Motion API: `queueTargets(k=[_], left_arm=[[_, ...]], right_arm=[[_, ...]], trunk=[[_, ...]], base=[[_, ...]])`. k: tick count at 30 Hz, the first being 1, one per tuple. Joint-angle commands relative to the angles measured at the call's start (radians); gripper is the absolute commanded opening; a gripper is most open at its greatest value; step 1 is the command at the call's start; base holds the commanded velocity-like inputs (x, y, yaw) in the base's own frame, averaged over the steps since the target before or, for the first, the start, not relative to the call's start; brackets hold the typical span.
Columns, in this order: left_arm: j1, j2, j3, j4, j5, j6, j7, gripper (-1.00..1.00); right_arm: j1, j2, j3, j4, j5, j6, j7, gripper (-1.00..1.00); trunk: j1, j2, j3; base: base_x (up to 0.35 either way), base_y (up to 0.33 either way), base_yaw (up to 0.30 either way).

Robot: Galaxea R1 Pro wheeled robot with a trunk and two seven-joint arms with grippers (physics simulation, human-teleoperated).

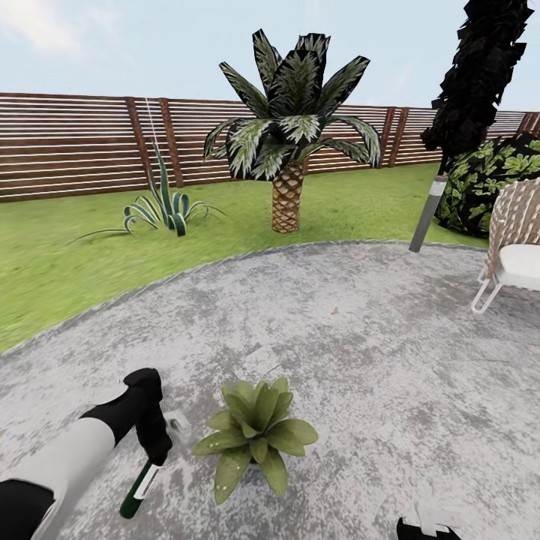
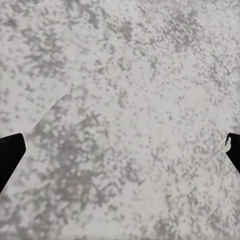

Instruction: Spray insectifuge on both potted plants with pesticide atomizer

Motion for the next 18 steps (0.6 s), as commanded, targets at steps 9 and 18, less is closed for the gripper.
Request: queueTargets(k=[9,18], left_arm=[[-0.008,-0.027,-0.003,-0.003,-0.003,-0.102,-0.029,-1.0],[-0.01,-0.162,-0.002,-0.003,-0.155,-0.093,-0.087,-1.0]], right_arm=[[-0.001,0.001,-0.008,0.002,0.011,-0.004,-0.004,1.0],[-0.001,-0.003,-0.008,0.002,0.011,-0.005,-0.003,1.0]], trunk=[[0.0,0.0,-0.001],[0.0,0.0,-0.001]], base=[[0.0,0.0,0.157],[0.0,0.0,0.041]])
